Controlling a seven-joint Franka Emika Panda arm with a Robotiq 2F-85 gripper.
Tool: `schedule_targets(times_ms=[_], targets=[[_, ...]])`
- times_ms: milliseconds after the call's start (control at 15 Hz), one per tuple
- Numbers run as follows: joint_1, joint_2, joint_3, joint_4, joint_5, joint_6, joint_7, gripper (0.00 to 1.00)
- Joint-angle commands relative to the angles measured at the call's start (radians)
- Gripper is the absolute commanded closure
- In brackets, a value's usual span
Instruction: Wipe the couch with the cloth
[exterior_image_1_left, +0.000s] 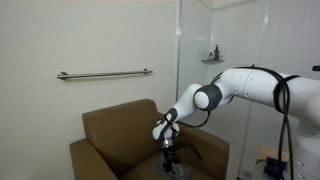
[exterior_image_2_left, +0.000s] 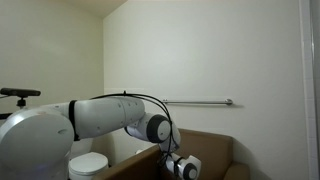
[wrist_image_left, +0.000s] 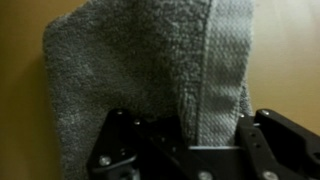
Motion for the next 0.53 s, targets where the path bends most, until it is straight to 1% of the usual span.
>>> schedule_targets(times_ms=[0,267,467], targets=[[0.028,0.000,0.028,0.011,0.003,0.066,-0.015,0.96],[0.102,-0.001,0.022,0.063,-0.022,0.108,0.011,0.96],[0.143,0.000,0.011,0.107,-0.033,0.064,0.023,0.97]])
